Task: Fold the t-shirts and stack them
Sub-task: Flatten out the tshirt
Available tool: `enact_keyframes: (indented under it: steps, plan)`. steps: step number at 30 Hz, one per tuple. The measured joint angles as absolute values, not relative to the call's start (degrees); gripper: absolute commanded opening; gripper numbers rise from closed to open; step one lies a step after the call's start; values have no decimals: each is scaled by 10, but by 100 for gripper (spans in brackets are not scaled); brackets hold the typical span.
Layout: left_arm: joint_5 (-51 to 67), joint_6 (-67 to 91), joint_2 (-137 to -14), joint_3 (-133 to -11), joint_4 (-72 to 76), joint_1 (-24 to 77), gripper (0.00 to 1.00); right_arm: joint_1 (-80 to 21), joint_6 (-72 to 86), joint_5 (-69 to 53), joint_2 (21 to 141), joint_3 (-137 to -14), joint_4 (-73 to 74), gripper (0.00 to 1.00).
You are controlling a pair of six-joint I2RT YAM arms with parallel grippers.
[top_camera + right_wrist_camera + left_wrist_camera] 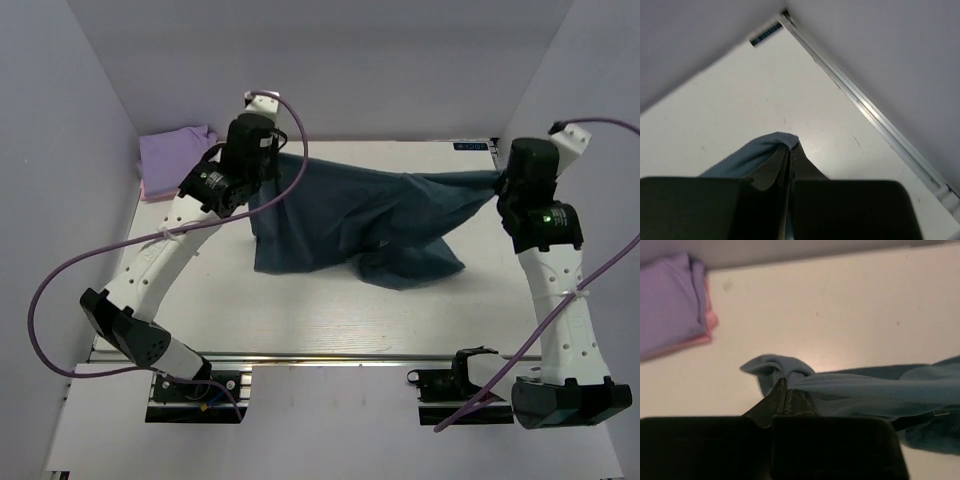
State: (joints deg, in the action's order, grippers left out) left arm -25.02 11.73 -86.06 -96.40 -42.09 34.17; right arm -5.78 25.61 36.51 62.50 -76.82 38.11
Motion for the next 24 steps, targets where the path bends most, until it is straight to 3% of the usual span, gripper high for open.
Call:
enact_keyframes:
  steps: [12, 24]
  plan:
    - [-278, -75, -786, -1114, -372, 345, 0, -57, 159, 276, 655, -1040, 346, 0]
    - [-112, -120, -651, -1187, -388, 350, 0, -58, 93, 236, 600, -1129, 307, 0]
